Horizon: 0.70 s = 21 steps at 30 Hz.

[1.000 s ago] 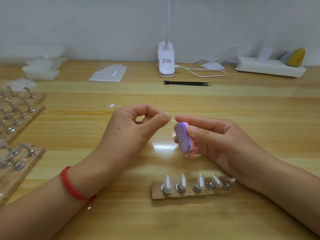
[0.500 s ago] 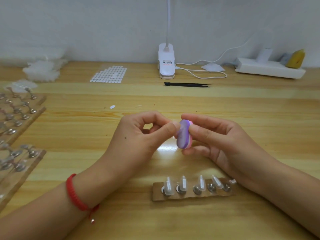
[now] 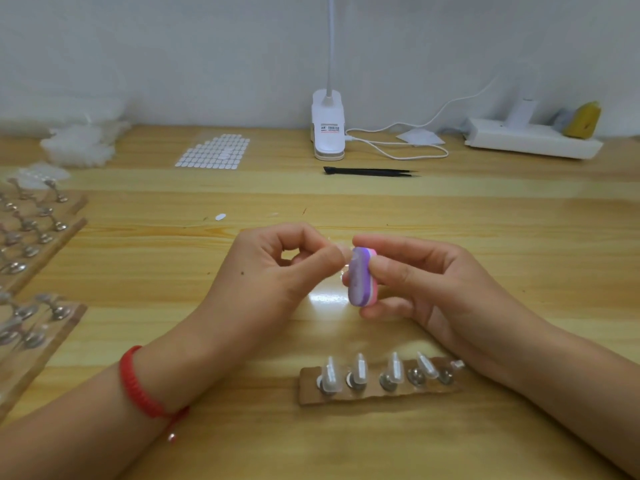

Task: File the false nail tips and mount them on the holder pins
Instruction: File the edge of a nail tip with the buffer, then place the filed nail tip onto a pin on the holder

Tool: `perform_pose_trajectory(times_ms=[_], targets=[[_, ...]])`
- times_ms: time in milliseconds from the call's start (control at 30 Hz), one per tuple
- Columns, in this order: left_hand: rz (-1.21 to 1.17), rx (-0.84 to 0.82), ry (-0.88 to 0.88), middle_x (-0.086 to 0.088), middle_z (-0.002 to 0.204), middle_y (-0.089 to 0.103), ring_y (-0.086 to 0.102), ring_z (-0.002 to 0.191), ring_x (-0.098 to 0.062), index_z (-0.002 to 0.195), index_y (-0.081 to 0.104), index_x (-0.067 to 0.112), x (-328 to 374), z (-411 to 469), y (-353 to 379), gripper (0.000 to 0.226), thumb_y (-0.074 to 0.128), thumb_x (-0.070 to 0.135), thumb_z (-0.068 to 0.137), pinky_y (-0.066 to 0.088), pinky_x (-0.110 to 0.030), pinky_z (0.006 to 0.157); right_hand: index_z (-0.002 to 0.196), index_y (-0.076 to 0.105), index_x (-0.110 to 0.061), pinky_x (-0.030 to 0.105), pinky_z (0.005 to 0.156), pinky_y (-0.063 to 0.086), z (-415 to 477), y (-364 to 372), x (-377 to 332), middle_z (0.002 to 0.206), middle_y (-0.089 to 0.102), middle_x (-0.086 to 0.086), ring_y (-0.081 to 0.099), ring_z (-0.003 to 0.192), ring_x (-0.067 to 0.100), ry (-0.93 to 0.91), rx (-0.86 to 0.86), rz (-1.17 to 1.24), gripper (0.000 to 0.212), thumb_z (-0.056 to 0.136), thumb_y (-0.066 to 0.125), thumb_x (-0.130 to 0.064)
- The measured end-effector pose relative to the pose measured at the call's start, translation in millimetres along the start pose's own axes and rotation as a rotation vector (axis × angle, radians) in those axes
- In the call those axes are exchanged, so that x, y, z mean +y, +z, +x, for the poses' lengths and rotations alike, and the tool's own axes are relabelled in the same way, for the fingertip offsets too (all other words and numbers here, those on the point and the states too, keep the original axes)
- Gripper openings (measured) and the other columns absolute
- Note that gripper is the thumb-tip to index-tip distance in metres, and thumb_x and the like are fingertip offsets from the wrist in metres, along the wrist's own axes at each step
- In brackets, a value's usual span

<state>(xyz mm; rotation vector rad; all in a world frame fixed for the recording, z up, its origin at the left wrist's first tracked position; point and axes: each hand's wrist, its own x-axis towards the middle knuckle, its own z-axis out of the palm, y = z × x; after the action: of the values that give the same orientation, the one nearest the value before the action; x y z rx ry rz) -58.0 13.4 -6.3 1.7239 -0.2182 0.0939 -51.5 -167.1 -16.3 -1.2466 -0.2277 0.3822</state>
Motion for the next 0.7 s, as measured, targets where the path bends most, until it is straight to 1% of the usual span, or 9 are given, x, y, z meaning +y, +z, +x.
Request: perform_pose_trajectory(times_ms=[100,233,300,367,433,467,533,600,700], targets=[[0.014,-0.112,0.017,-0.002,0.055,0.040,0.032,0.048,-0.005,0.051,0.062,0.022,2,-3,1,0.028,0.083,0.027,0.069,0.030,-0.008,0.048,0.100,0.077,-0.012,0.022,0.061,0.056,1,-2,-3,0.089,0.075,0.012,0.072,0.078,0.015,-0.005,0.054,0.057,0.027,0.074,0.073,-0.014],[-0.059,-0.091,0.011,0.016,0.046,0.047,0.038,0.036,0.003,0.059,0.066,0.018,6,-6,3,0.017,0.070,0.030,0.070,0.029,-0.002,0.043,0.088,0.080,-0.013,0.020,0.051,0.049,5,-8,-10,0.091,0.074,0.011,0.062,0.064,0.013,-0.018,0.167,0.053,0.027,0.083,0.054,-0.007],[-0.078,-0.046,-0.014,0.018,0.043,0.049,0.042,0.034,0.004,0.070,0.071,0.009,5,-6,2,0.017,0.070,0.026,0.074,0.030,-0.001,0.043,0.079,0.079,-0.016,0.019,0.049,0.041,4,-8,-12,0.075,0.070,0.006,0.048,0.057,0.013,-0.061,0.202,-0.035,0.039,0.086,0.042,-0.004],[-0.110,-0.028,-0.033,0.014,0.054,0.056,0.042,0.037,0.003,0.074,0.074,0.010,5,-6,1,0.019,0.071,0.029,0.073,0.031,-0.002,0.045,0.076,0.075,-0.020,0.017,0.050,0.038,0,-3,-13,0.064,0.060,0.001,0.044,0.055,0.012,-0.110,0.196,-0.213,0.028,0.085,0.049,-0.016],[-0.130,-0.047,-0.037,-0.006,0.065,0.060,0.041,0.040,0.002,0.074,0.075,0.015,6,-7,1,0.023,0.071,0.036,0.068,0.032,-0.004,0.047,0.077,0.072,-0.022,0.012,0.055,0.041,-5,3,-12,0.063,0.061,-0.004,0.052,0.056,0.006,-0.206,0.172,-0.463,0.013,0.083,0.066,-0.032],[-0.121,-0.063,-0.032,-0.014,0.073,0.062,0.039,0.041,0.000,0.075,0.075,0.017,6,-7,1,0.024,0.071,0.039,0.067,0.032,-0.006,0.047,0.077,0.072,-0.022,0.009,0.057,0.042,-7,6,-11,0.064,0.064,-0.006,0.056,0.058,0.003,-0.258,0.173,-0.551,0.014,0.079,0.075,-0.036],[-0.079,-0.088,-0.014,-0.020,0.087,0.063,0.038,0.049,-0.011,0.078,0.075,0.025,5,-9,1,0.022,0.074,0.044,0.068,0.030,-0.014,0.050,0.072,0.073,-0.024,0.006,0.059,0.042,-9,10,-11,0.065,0.067,-0.011,0.059,0.060,-0.004,-0.321,0.200,-0.571,0.012,0.074,0.076,-0.036],[-0.047,-0.091,0.024,-0.017,0.085,0.064,0.038,0.053,-0.017,0.079,0.075,0.029,4,-9,2,0.015,0.077,0.043,0.073,0.030,-0.022,0.052,0.071,0.074,-0.025,0.005,0.058,0.042,-8,11,-12,0.065,0.067,-0.015,0.060,0.060,-0.005,-0.348,0.206,-0.527,0.009,0.073,0.072,-0.033],[-0.060,-0.087,0.065,0.012,0.056,0.052,0.032,0.044,-0.006,0.075,0.074,0.026,4,-9,1,0.017,0.067,0.041,0.080,0.024,-0.016,0.045,0.074,0.074,-0.027,0.008,0.063,0.044,-9,8,-11,0.072,0.070,-0.009,0.064,0.067,0.002,-0.400,0.180,-0.609,0.009,0.075,0.071,-0.036]])
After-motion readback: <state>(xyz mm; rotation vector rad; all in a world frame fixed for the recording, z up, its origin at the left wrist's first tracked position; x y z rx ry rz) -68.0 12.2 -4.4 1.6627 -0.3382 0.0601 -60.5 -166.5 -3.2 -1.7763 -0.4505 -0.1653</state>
